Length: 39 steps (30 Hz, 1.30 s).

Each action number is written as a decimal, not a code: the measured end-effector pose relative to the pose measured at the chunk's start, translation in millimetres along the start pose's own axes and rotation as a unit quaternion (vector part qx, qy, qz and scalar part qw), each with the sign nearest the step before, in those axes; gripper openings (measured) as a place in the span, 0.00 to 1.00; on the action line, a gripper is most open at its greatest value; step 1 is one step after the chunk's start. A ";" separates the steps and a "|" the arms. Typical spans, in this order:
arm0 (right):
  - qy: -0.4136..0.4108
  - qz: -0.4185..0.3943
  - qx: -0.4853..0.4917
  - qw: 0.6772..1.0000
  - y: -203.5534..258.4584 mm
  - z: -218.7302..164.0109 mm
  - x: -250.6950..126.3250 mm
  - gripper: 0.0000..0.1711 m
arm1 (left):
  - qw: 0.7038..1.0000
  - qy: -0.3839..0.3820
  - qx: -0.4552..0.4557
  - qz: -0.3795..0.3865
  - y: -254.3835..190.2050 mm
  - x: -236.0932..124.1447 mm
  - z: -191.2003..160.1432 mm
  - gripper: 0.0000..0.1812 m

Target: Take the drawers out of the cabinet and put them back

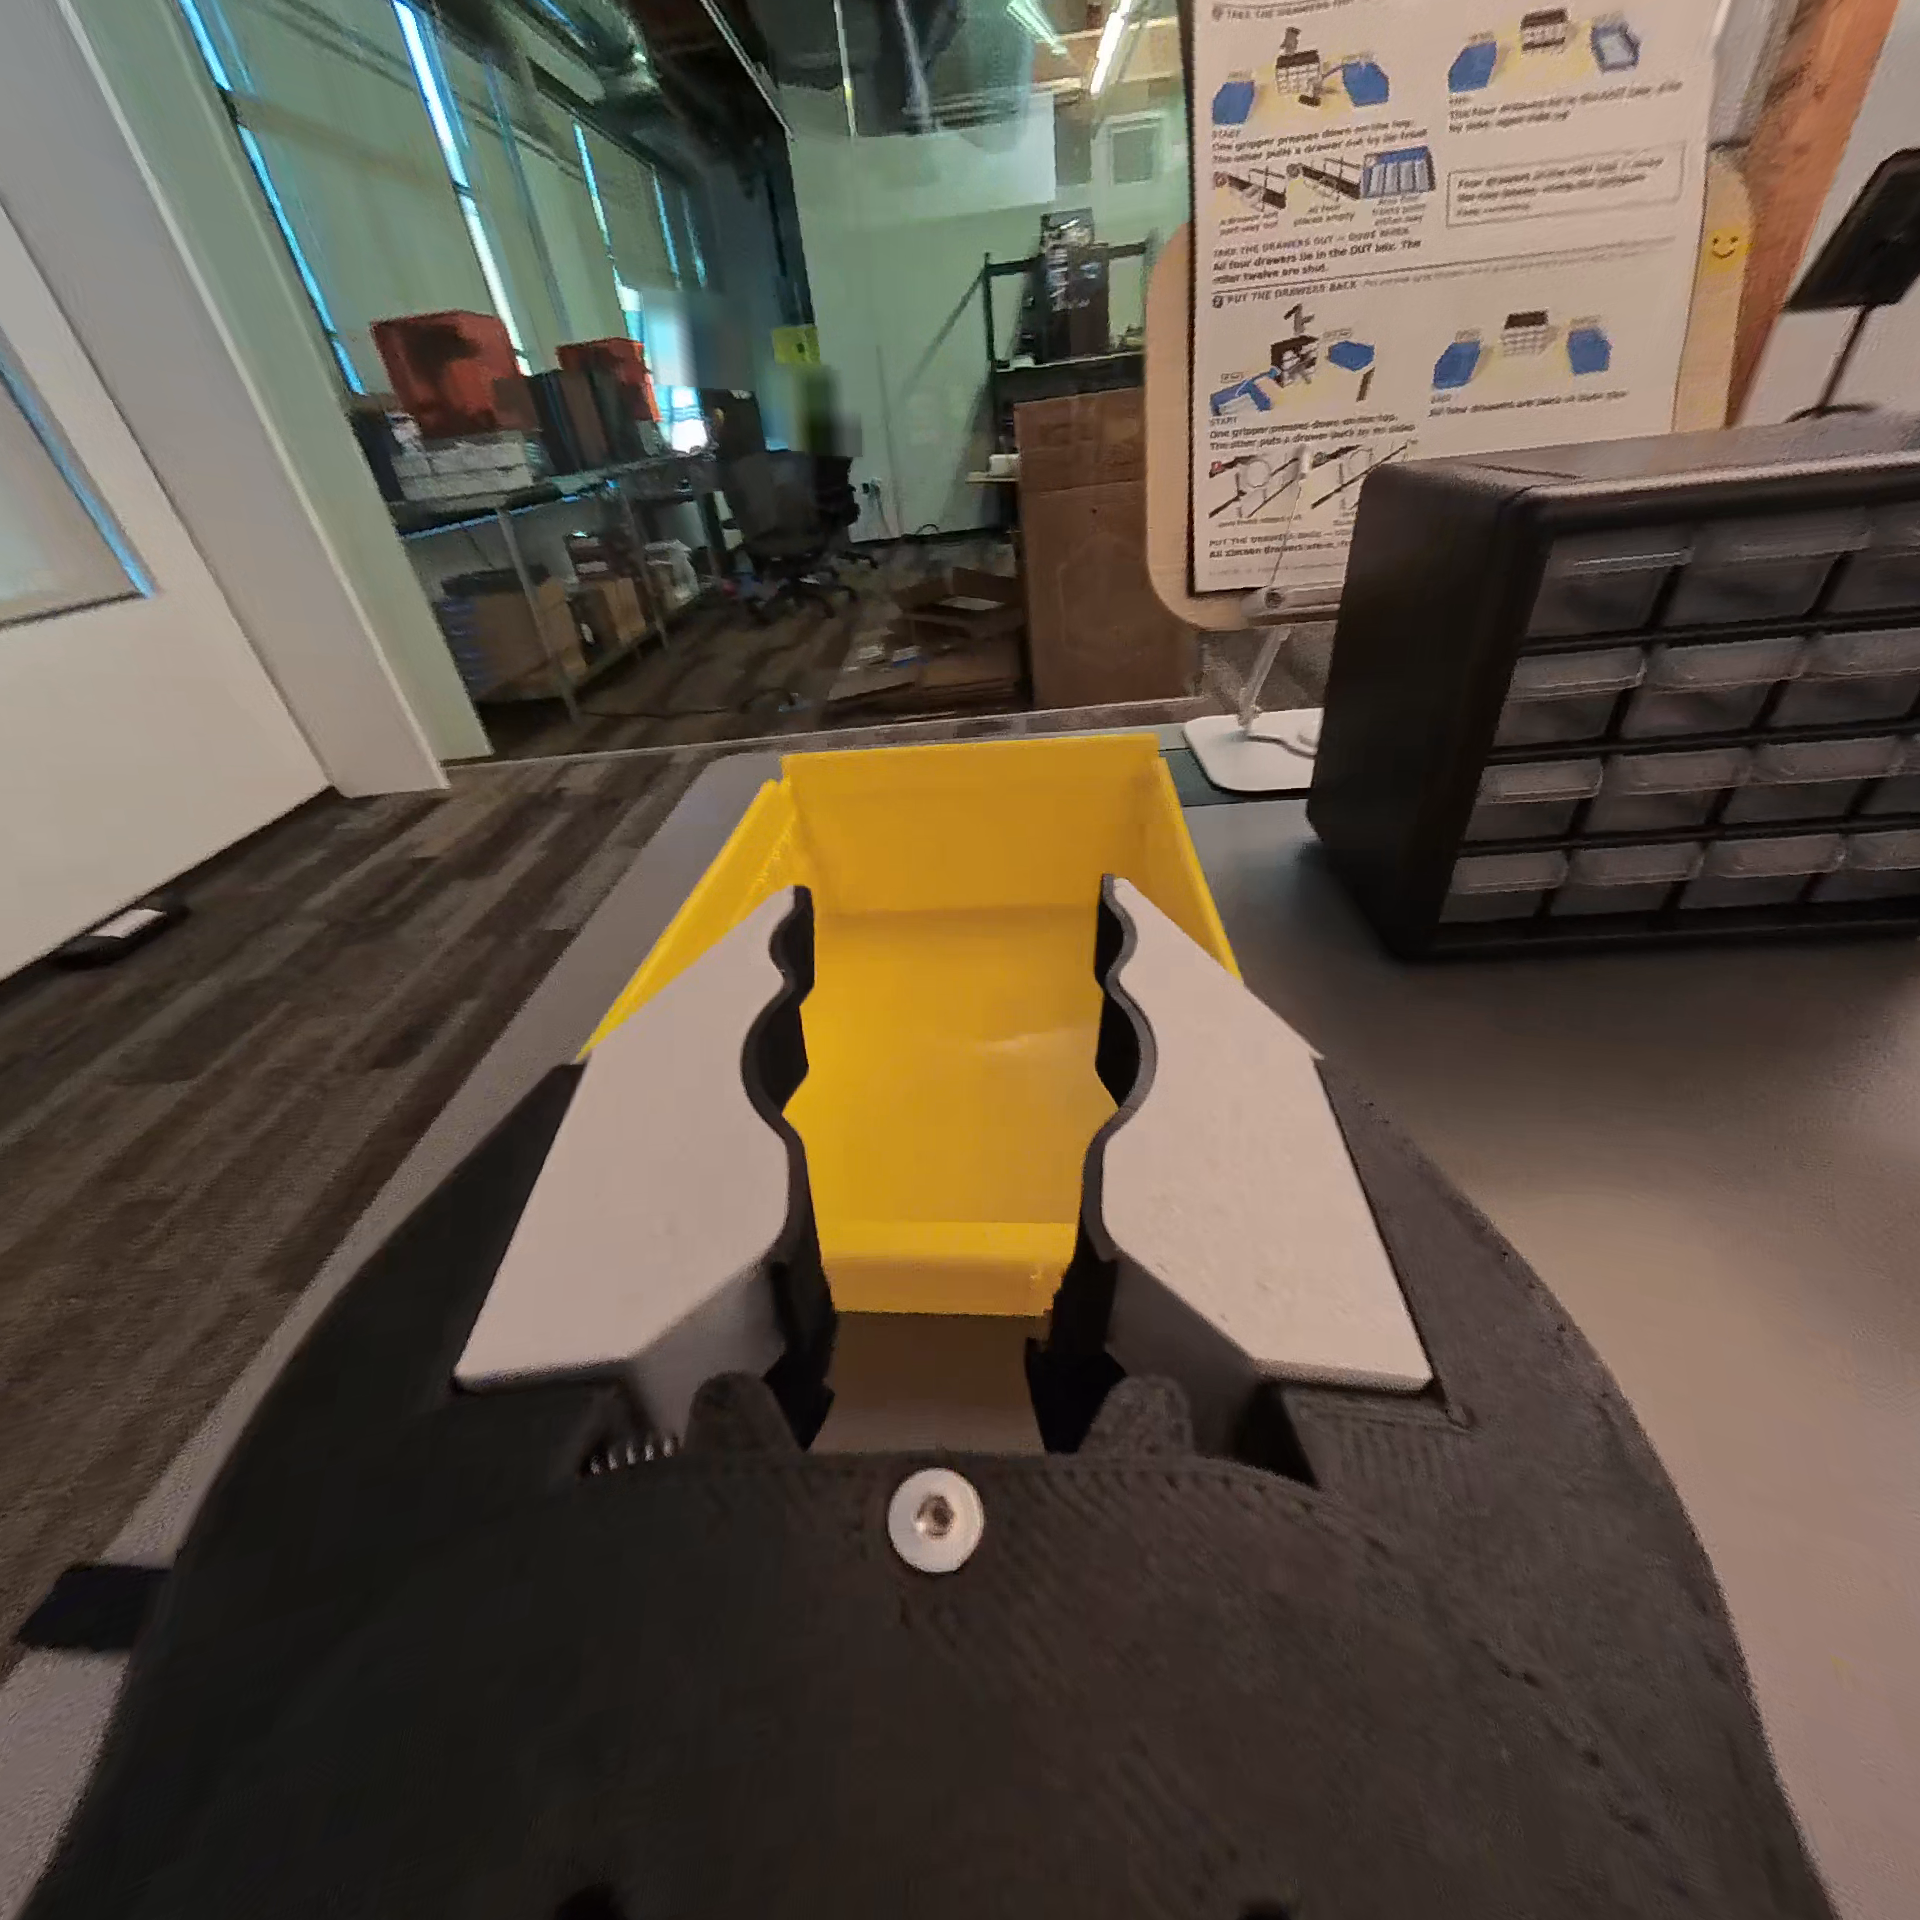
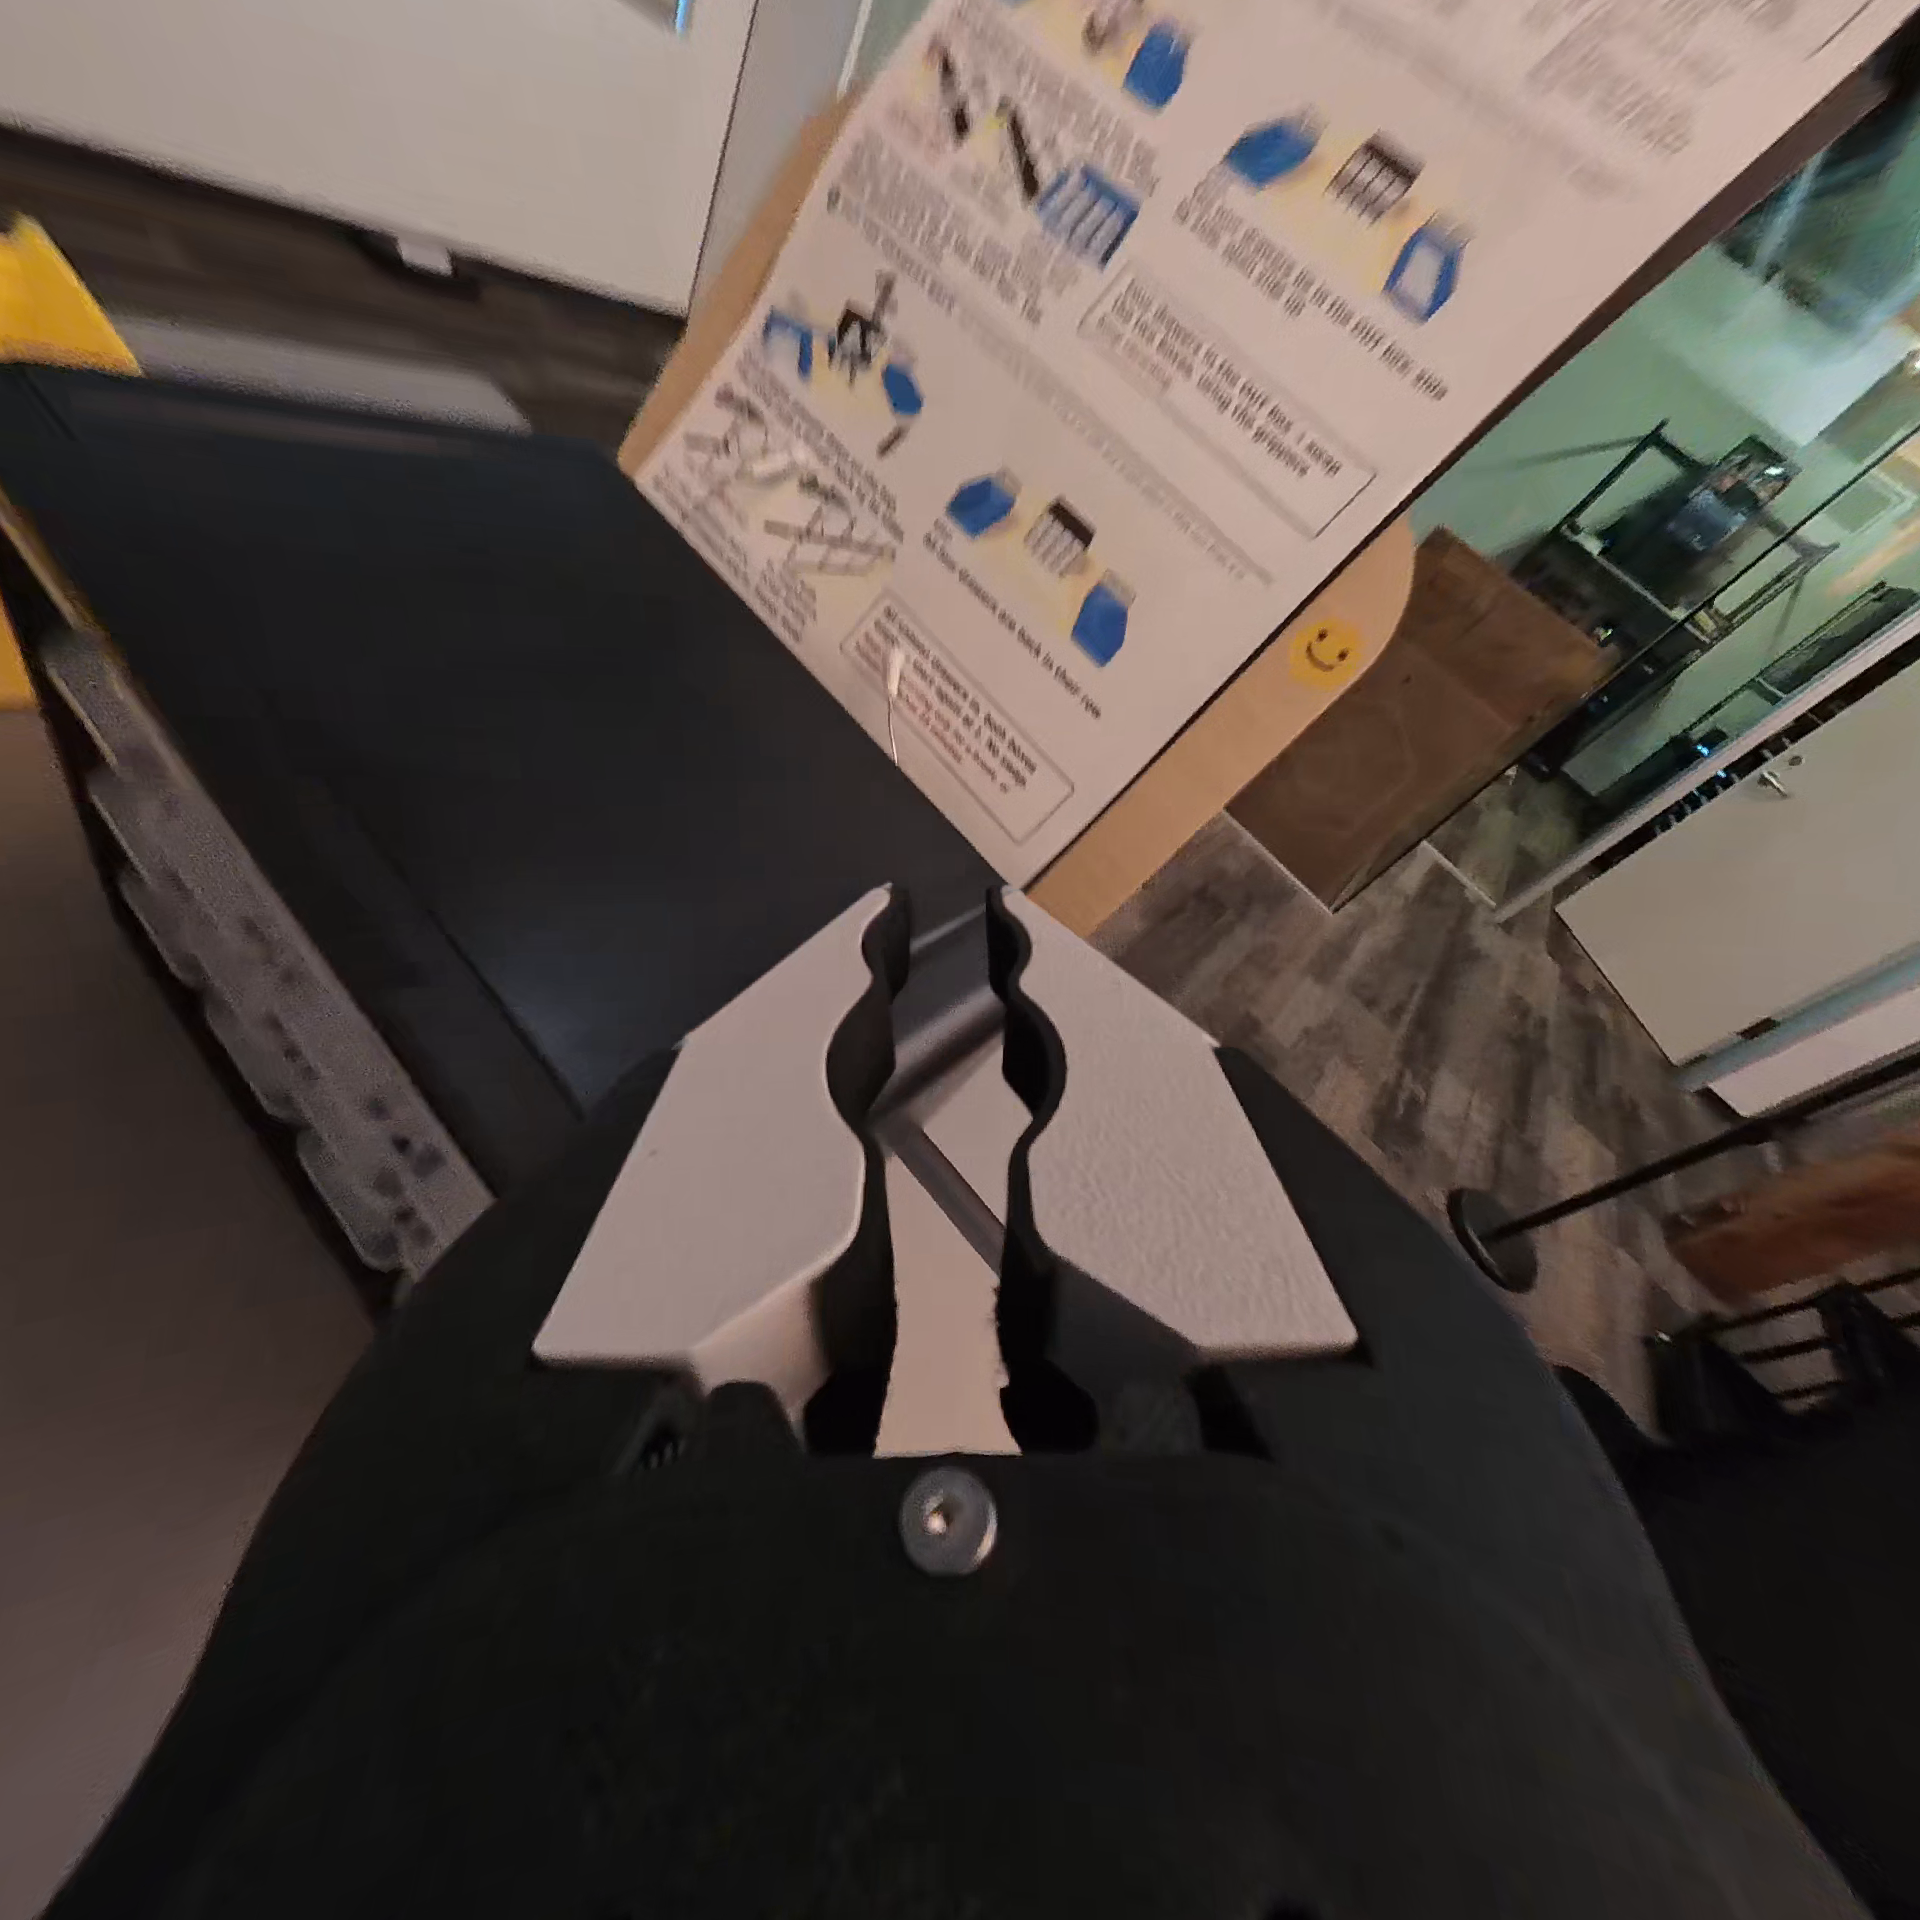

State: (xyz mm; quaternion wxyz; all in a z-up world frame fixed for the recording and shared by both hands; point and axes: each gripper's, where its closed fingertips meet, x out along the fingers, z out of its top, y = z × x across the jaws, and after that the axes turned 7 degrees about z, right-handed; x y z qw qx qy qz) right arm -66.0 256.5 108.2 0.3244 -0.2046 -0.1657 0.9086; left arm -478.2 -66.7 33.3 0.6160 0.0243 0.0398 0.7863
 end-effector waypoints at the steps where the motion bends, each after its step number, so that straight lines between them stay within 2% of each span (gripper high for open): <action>1: -0.021 -0.007 0.013 1.000 1.2 6.2 -5.2 0.08 | 1.000 0.002 -0.008 -0.013 0.9 1.4 -1.5 0.30; 6: -0.079 -0.015 0.065 0.995 11.2 19.5 -27.0 0.08 | 0.998 -0.014 0.004 -0.057 -4.3 14.9 9.8 0.30; 10: -0.118 -0.039 0.067 0.990 23.7 28.2 -40.7 0.08 | 0.990 -0.062 0.016 -0.124 -37.1 35.2 49.2 0.29; 13: -0.148 -0.058 0.017 0.987 51.6 38.2 -44.5 0.08 | 0.974 -0.120 0.024 -0.193 -81.2 52.8 99.5 0.28; 16: -0.121 -0.124 -0.082 0.981 72.1 35.4 -44.3 0.08 | 0.941 -0.175 0.011 -0.288 -145.1 66.2 150.9 0.25; 18: -0.127 -0.127 -0.114 0.977 92.2 32.0 -43.9 0.08 | 0.918 -0.169 0.006 -0.359 -195.0 77.3 168.1 0.23; 20: -0.133 -0.125 -0.121 0.976 108.1 21.5 -44.3 0.08 | 0.906 -0.119 0.045 -0.404 -240.6 97.2 162.8 0.24; 21: -0.137 -0.128 -0.123 0.975 115.0 13.0 -46.3 0.08 | 0.906 -0.090 0.076 -0.407 -256.2 111.0 155.4 0.20; 23: -0.164 -0.159 -0.136 0.964 128.2 -4.1 -61.1 0.07 | 0.919 -0.071 0.114 -0.371 -270.9 143.2 150.8 0.14; 25: -0.172 -0.188 -0.140 0.957 138.0 -24.8 -73.2 0.06 | 0.917 -0.073 0.142 -0.365 -283.5 159.3 147.9 0.07; 26: -0.162 -0.195 -0.151 0.955 139.4 -30.9 -74.9 0.06 | 0.908 -0.072 0.152 -0.383 -291.7 161.4 145.1 0.01; 27: -0.141 -0.204 -0.164 0.955 136.7 -36.8 -74.5 0.06 | 0.896 -0.067 0.159 -0.410 -299.8 161.5 141.9 0.01; 29: -0.105 -0.225 -0.159 0.956 123.1 -50.8 -73.1 0.07 | 0.851 0.001 0.182 -0.492 -313.5 155.1 119.6 0.00; 30: -0.103 -0.226 -0.142 0.958 117.8 -56.4 -71.8 0.07 | 0.838 0.044 0.201 -0.506 -312.6 159.1 107.2 0.00; 31: -0.101 -0.223 -0.123 0.962 113.3 -61.3 -69.7 0.07 | 0.847 0.066 0.214 -0.482 -306.0 173.3 100.6 0.00; 33: -0.078 -0.222 -0.106 0.966 106.5 -71.5 -65.4 0.07 | 0.871 0.063 0.212 -0.438 -292.8 196.6 98.8 0.00; 37: -0.020 -0.203 -0.151 0.967 113.3 -85.8 -51.0 0.06 | 0.853 0.033 0.136 -0.502 -297.5 195.4 115.5 0.00; 39: 0.003 -0.189 -0.168 0.968 119.2 -88.8 -41.7 0.06 | 0.841 0.058 0.120 -0.524 -301.7 200.8 112.6 0.00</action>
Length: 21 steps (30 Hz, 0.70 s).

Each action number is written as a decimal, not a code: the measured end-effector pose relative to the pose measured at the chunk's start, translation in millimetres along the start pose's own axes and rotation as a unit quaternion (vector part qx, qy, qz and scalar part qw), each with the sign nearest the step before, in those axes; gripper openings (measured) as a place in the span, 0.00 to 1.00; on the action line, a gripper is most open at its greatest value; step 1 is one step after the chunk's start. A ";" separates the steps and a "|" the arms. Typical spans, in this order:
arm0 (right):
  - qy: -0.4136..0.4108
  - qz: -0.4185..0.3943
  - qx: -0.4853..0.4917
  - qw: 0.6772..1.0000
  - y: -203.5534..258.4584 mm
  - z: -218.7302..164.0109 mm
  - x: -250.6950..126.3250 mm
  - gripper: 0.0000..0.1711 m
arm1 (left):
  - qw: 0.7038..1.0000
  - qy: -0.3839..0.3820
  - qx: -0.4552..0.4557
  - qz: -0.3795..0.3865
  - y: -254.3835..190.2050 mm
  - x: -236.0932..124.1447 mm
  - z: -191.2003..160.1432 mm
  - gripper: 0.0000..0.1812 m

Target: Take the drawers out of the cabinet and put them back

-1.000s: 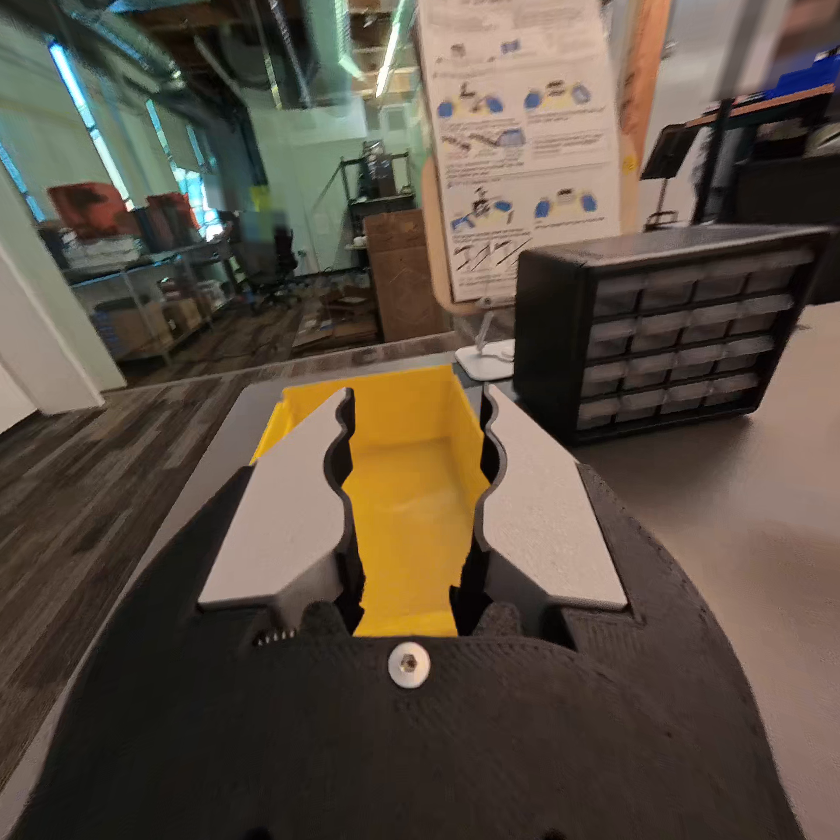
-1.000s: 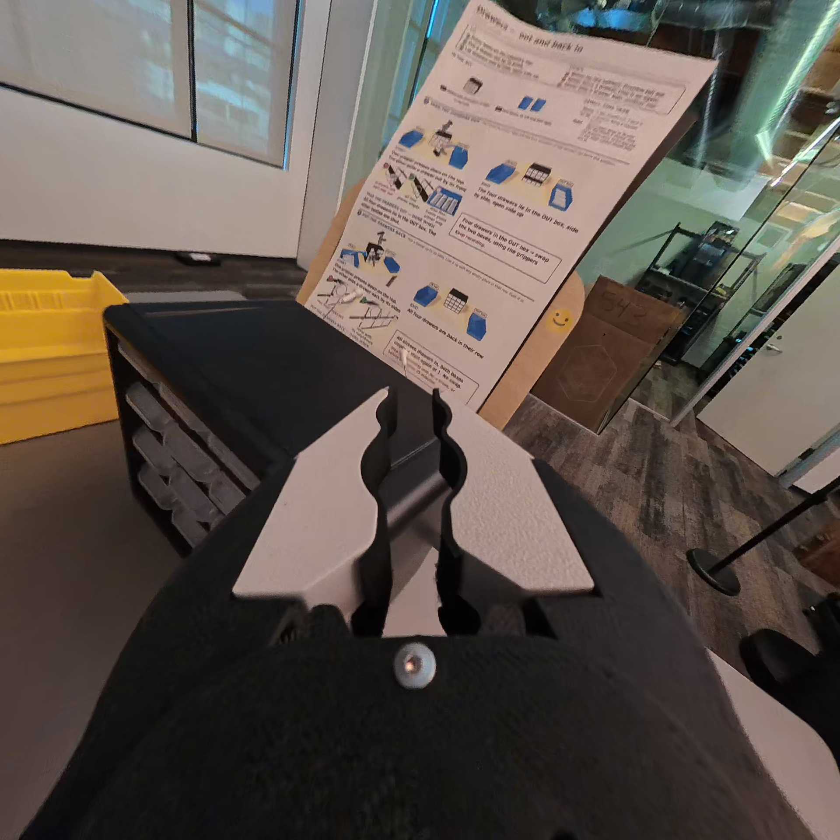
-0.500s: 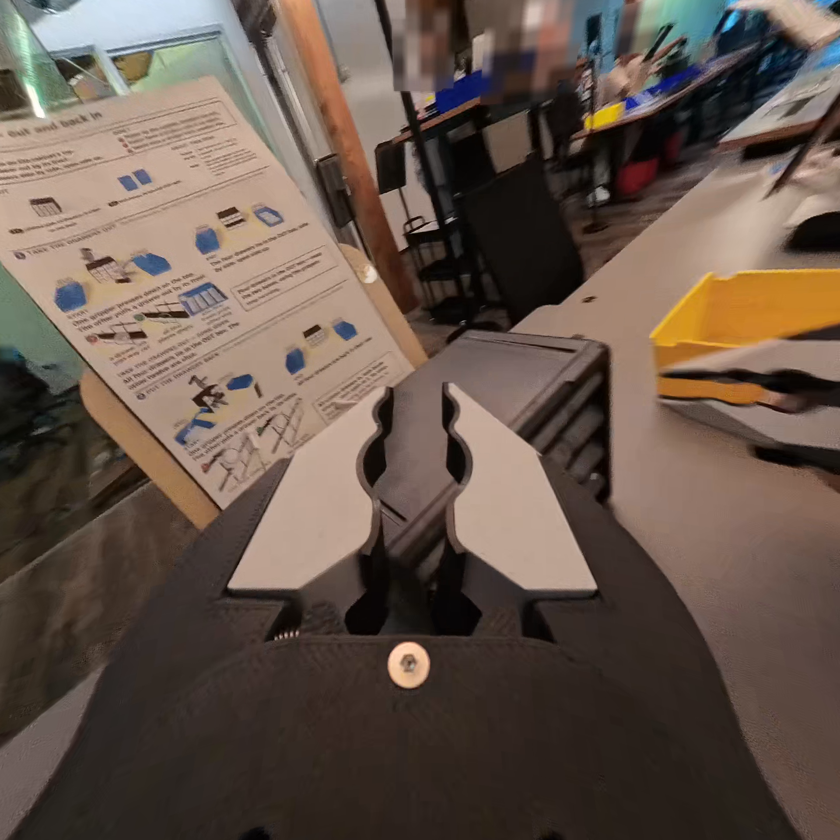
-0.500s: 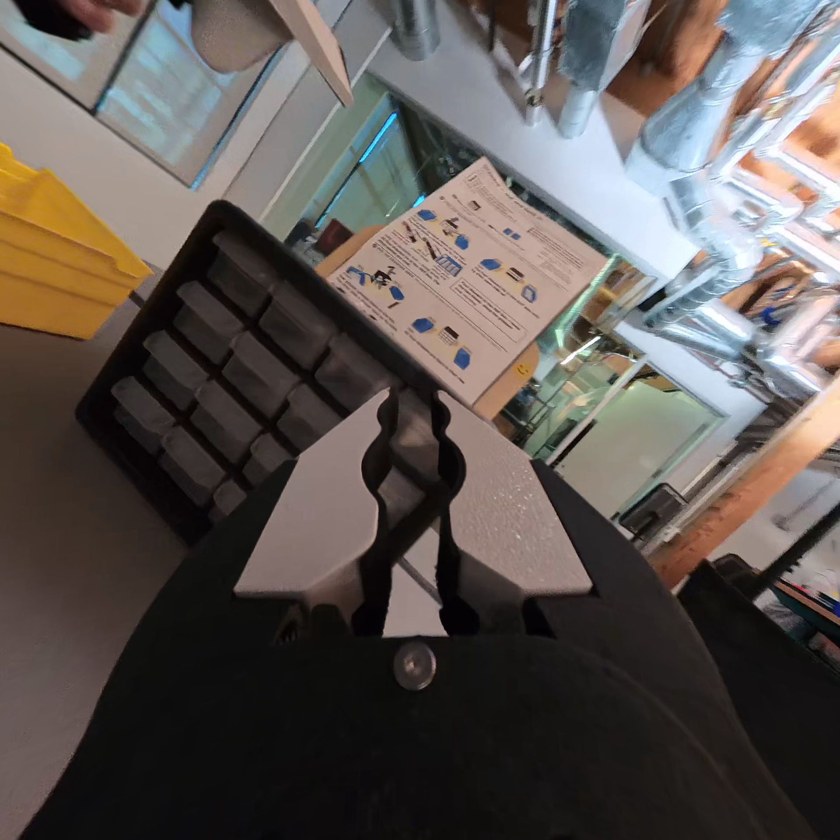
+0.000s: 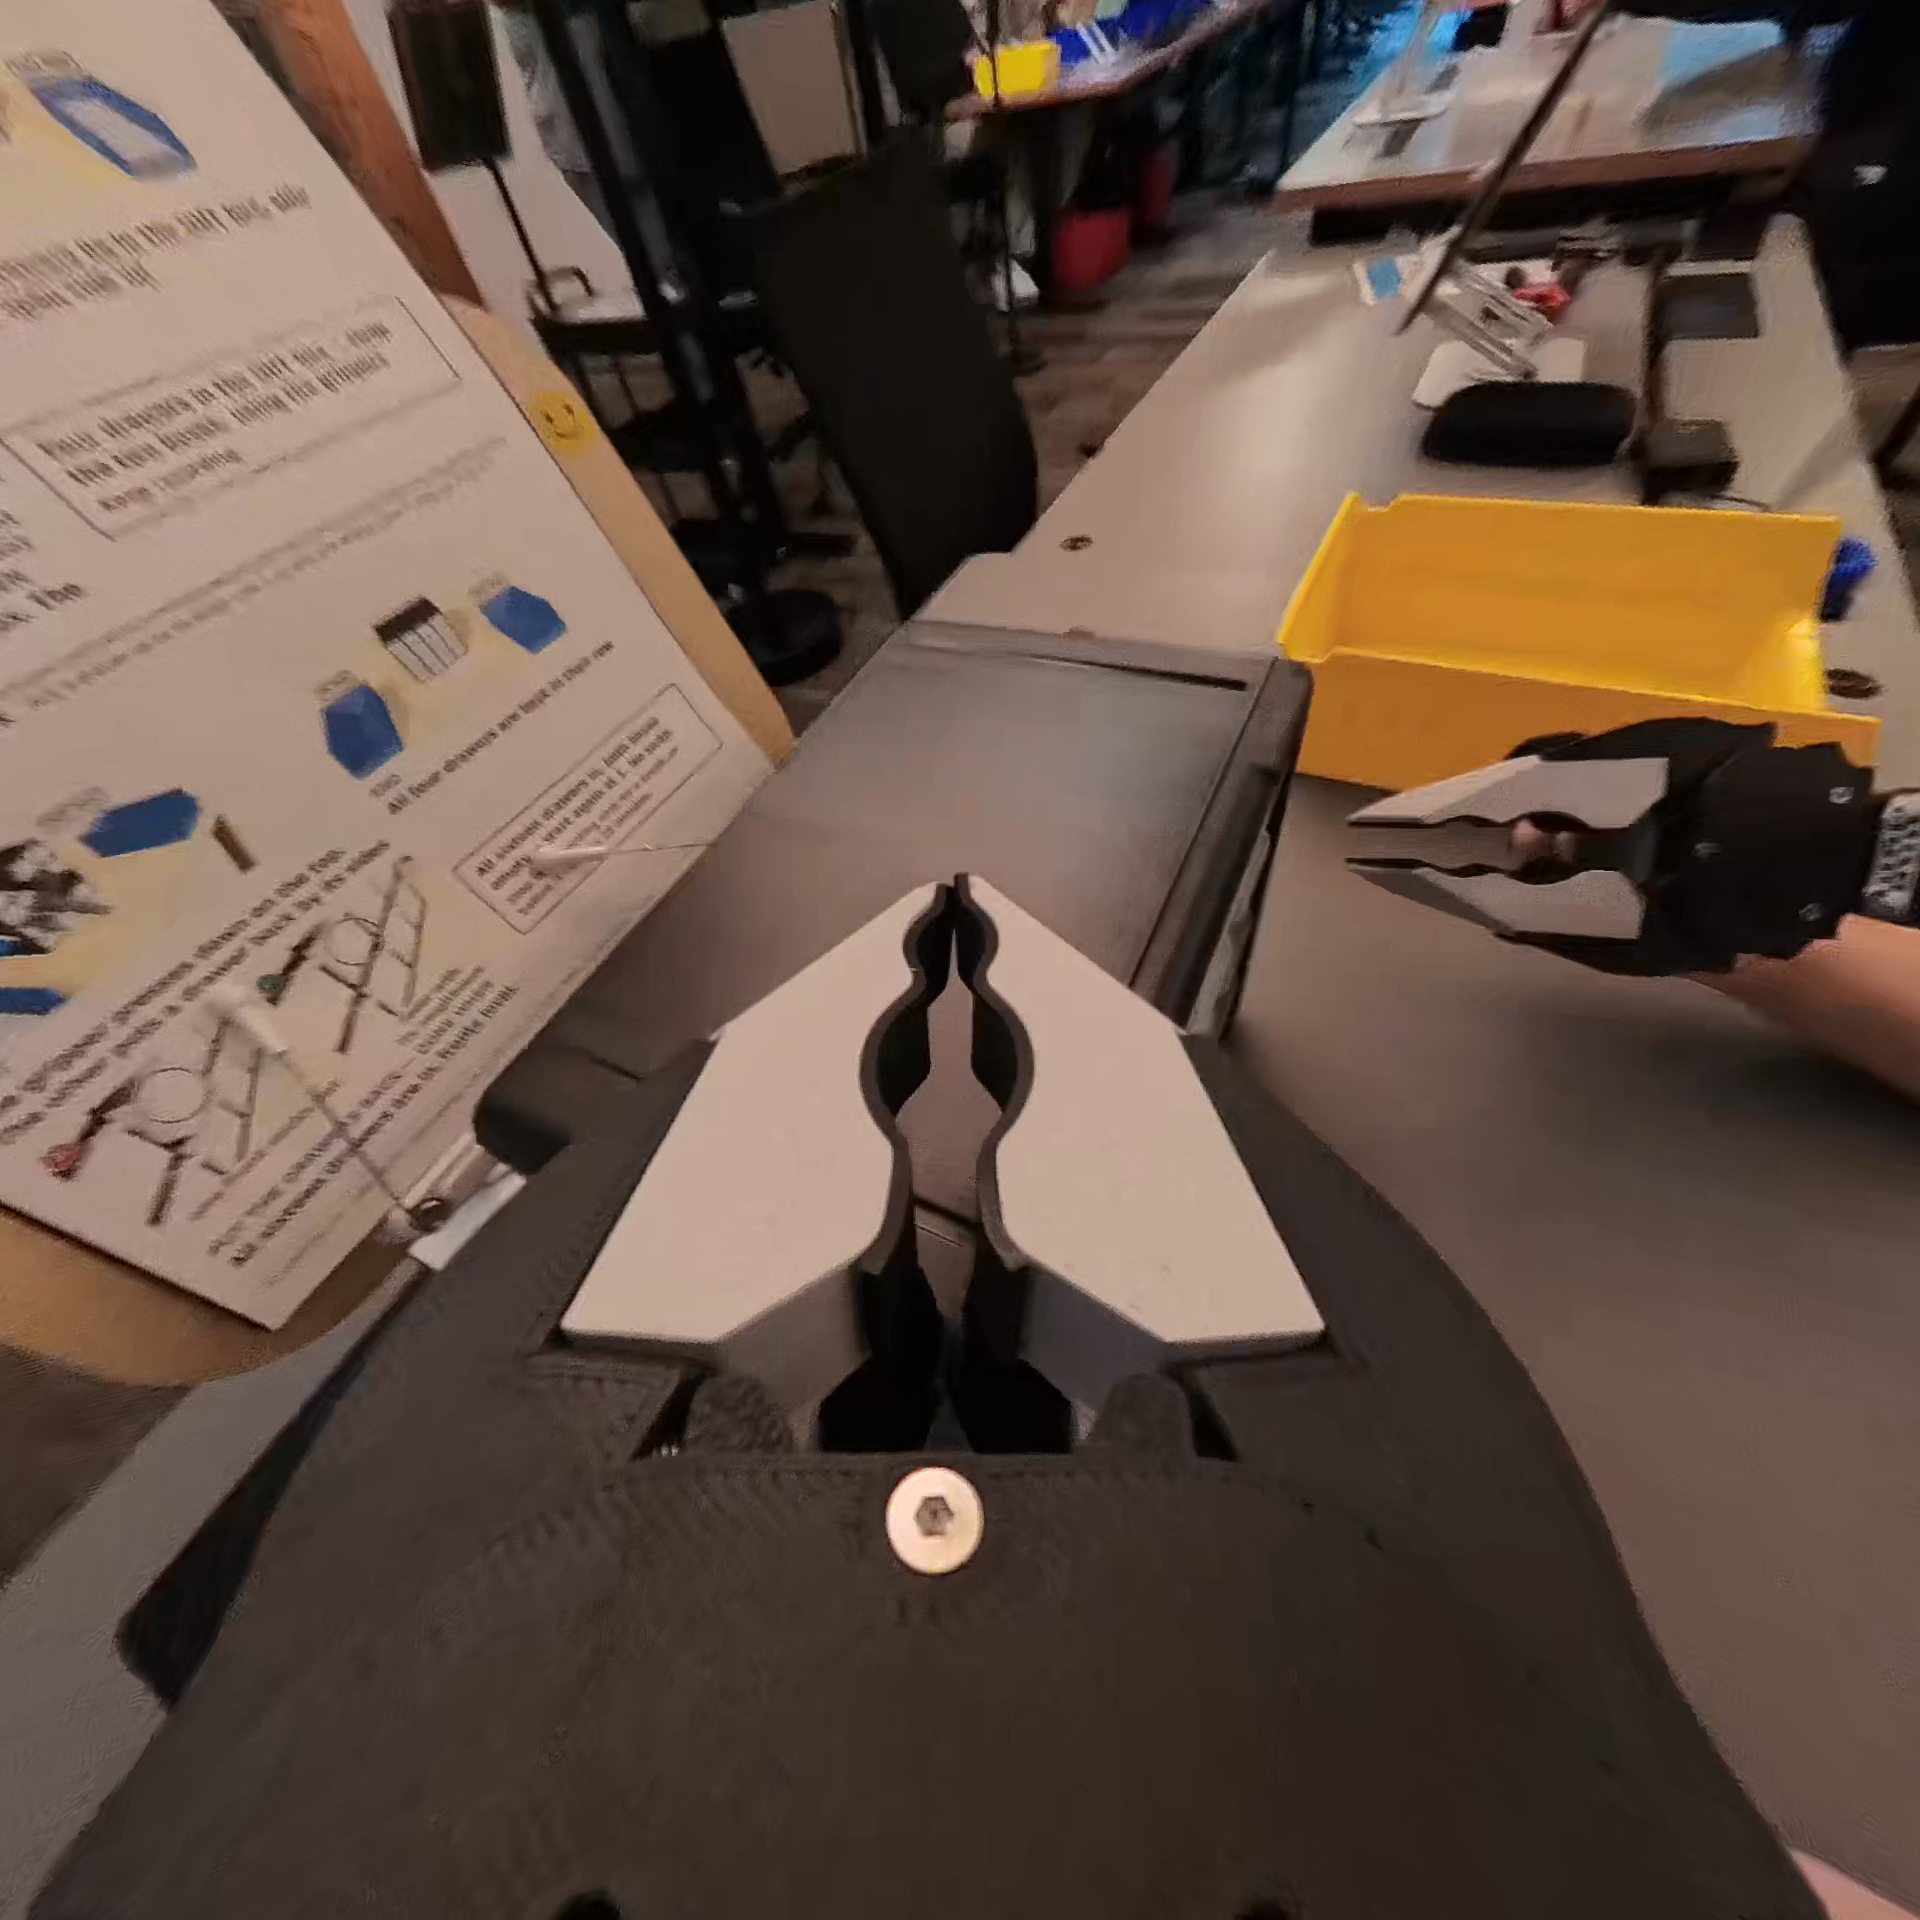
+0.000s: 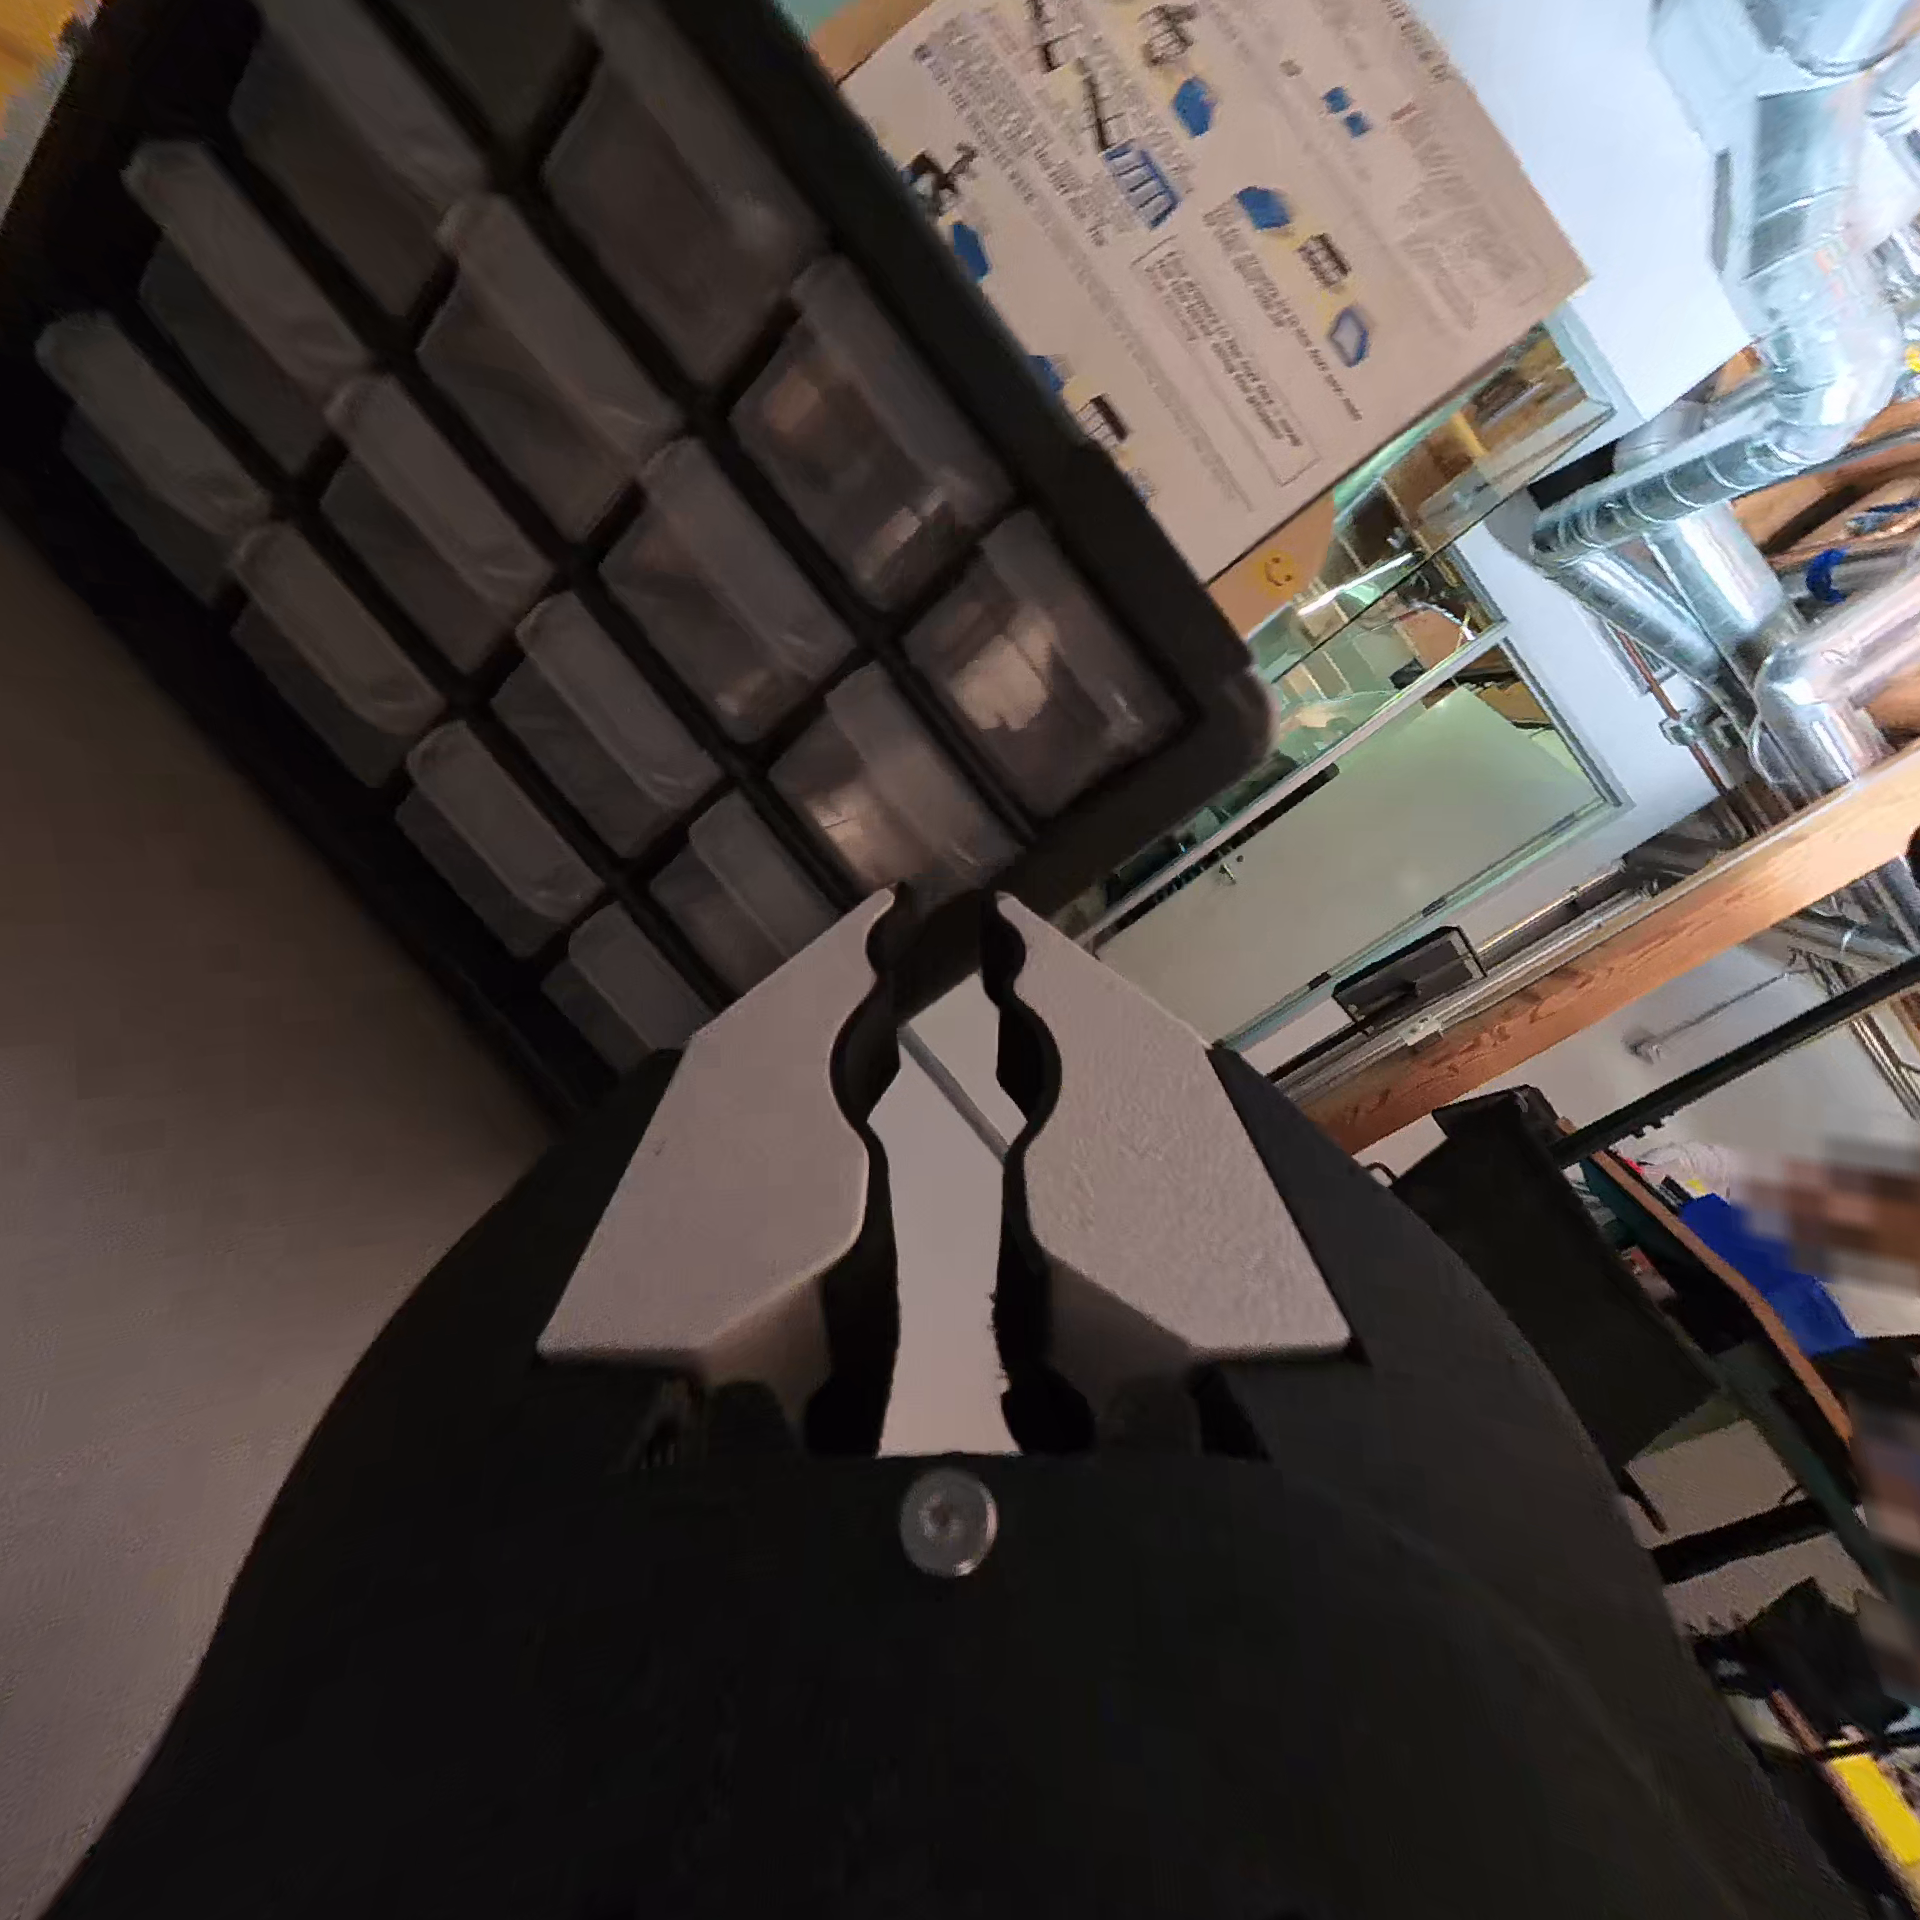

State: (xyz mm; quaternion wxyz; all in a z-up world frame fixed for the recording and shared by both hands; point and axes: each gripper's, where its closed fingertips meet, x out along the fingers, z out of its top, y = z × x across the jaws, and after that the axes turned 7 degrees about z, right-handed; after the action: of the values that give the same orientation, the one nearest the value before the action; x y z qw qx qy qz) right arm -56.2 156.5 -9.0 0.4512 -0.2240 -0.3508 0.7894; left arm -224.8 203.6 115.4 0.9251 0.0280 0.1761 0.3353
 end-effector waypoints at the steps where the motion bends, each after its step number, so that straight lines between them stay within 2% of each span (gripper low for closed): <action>1: 0.011 0.005 -0.009 1.000 3.5 -0.3 2.7 0.06 | 1.000 0.019 -0.004 -0.005 3.7 5.3 -6.2 0.00; 5: 0.034 0.033 -0.033 0.998 19.2 0.9 9.1 0.06 | 0.996 0.082 -0.016 -0.025 14.2 25.3 -34.3 0.00; 7: 0.048 0.043 -0.044 0.997 25.5 -2.6 12.7 0.07 | 0.994 0.083 -0.039 -0.051 11.2 25.7 -34.9 0.00; 9: 0.069 0.044 -0.063 0.995 29.8 -10.6 17.3 0.07 | 0.995 0.080 -0.033 -0.040 16.1 24.9 -36.4 0.00; 15: 0.080 0.001 -0.157 0.984 36.0 -17.3 32.2 0.10 | 0.994 0.082 -0.055 -0.050 16.4 20.8 -38.8 0.00; 21: 0.124 -0.052 -0.282 0.950 38.6 -23.6 41.6 0.07 | 0.990 0.100 -0.084 -0.049 16.6 20.2 -42.1 0.00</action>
State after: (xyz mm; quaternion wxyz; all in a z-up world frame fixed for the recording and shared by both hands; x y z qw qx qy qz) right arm -82.3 187.6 -55.2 0.4497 -0.4197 -0.5114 0.6001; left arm -235.0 226.4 72.6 0.9172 -0.0921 0.2401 0.3042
